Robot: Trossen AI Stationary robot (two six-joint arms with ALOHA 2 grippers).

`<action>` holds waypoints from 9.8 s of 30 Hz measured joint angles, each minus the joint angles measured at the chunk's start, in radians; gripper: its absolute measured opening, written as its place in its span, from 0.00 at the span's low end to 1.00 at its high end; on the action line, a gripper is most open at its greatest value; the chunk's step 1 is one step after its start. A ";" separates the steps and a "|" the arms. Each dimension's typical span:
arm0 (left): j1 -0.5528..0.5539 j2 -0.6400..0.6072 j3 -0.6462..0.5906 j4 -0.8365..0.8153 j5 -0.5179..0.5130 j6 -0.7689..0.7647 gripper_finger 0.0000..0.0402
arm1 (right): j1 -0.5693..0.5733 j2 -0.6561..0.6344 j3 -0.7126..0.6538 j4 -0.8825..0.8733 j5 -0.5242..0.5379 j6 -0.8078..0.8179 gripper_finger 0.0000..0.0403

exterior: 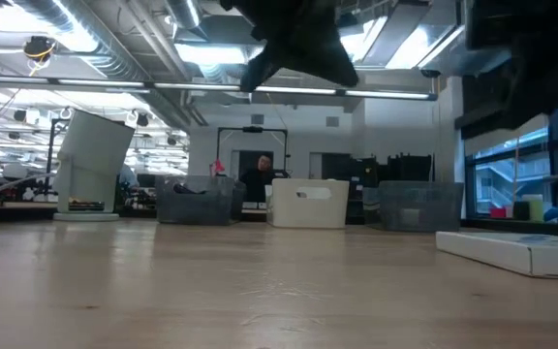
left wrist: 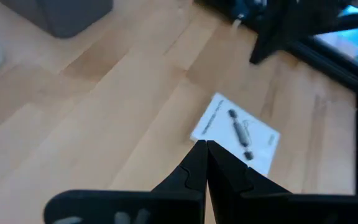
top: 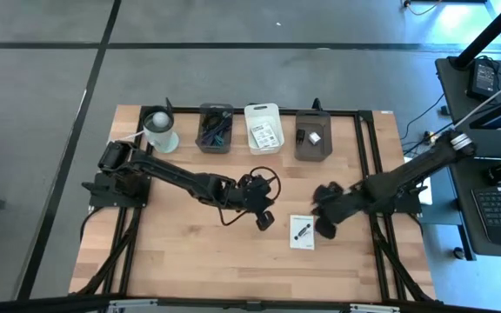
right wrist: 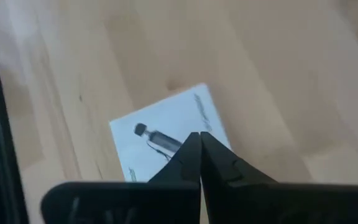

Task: Pick and place items into bin
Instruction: Put the white card reader box into the white bin

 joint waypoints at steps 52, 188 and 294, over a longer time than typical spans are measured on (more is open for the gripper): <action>0.058 0.492 0.427 -0.088 0.274 -0.145 0.11 | 0.229 -0.179 -0.451 0.357 0.085 0.743 0.30; 0.056 0.543 0.407 -0.187 0.268 -0.197 0.03 | 0.229 0.234 -0.451 0.899 0.179 0.903 0.30; 0.075 0.528 0.414 -0.130 0.327 -0.165 0.01 | 0.229 0.024 -0.450 0.643 0.121 0.871 0.30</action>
